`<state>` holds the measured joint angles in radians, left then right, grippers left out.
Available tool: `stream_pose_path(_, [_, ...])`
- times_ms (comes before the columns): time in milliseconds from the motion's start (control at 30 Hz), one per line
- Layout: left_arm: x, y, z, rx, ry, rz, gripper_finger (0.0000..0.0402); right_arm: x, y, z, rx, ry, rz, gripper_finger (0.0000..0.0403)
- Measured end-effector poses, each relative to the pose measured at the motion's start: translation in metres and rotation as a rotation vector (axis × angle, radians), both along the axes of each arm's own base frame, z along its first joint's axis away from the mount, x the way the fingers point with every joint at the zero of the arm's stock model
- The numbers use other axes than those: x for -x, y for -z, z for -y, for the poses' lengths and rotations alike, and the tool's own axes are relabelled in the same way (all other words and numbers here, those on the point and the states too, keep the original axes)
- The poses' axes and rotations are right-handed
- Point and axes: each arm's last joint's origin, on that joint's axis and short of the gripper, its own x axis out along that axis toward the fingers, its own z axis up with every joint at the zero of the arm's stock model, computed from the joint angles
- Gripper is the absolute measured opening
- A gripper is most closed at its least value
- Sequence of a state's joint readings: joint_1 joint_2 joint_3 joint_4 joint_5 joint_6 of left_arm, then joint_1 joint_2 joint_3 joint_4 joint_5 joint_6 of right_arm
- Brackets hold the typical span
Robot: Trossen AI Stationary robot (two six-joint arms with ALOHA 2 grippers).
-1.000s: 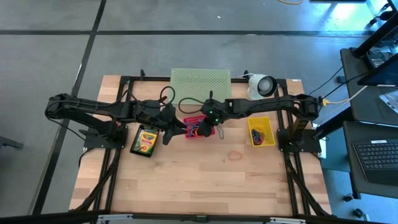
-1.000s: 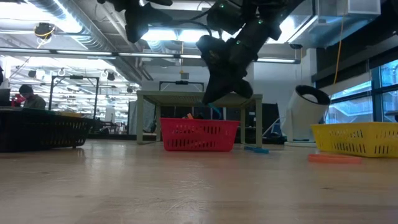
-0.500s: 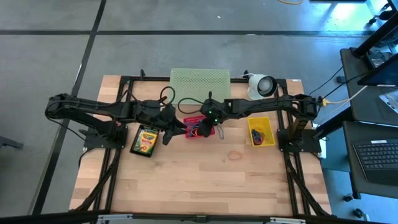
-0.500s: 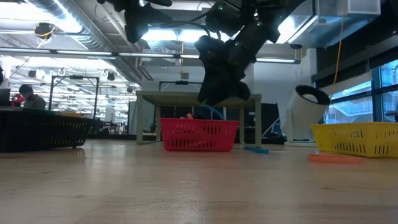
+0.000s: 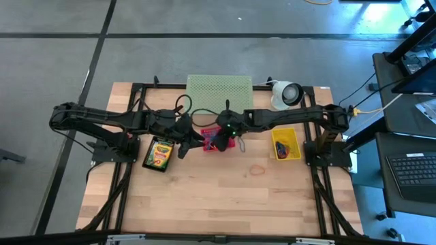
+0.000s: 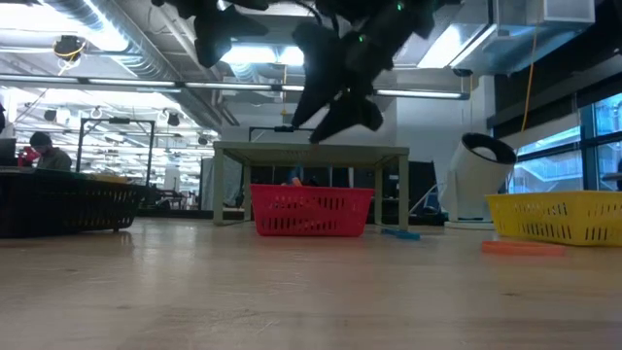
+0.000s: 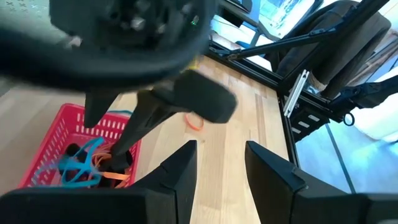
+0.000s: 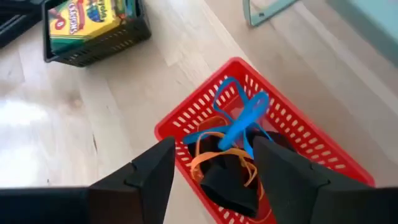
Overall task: Pick & Place Office Desk Supplies
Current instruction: Put the blue rubber band into the red bin
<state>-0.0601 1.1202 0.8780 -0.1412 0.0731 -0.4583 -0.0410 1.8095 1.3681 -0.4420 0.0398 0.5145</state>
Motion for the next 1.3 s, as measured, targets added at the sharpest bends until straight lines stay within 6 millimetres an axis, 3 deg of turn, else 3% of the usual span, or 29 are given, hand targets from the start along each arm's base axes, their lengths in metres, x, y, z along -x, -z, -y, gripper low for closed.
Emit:
stream_pose_path(100, [0.000,0.001,0.000,-0.002,0.001,-0.006,0.0129,0.000,-0.007,-0.001,0.035,-0.007,-0.019,0.0209])
stream_pose_path(300, [0.001,0.003,0.000,-0.002,0.003,-0.028,0.0129,0.010,0.000,-0.001,0.043,0.000,-0.151,0.0196])
stream_pose_path(800, [0.002,0.005,0.000,0.001,0.009,-0.054,0.0129,0.039,0.009,-0.026,0.179,0.099,-0.422,0.0194])
stream_pose_path(1067, [0.004,0.009,0.000,0.002,0.021,-0.097,0.0129,0.056,0.042,-0.047,0.114,0.124,-0.494,0.0194])
stream_pose_path(1300, [0.004,0.008,0.001,-0.001,0.032,-0.095,0.0129,0.060,0.069,-0.051,0.040,0.153,-0.424,0.0194])
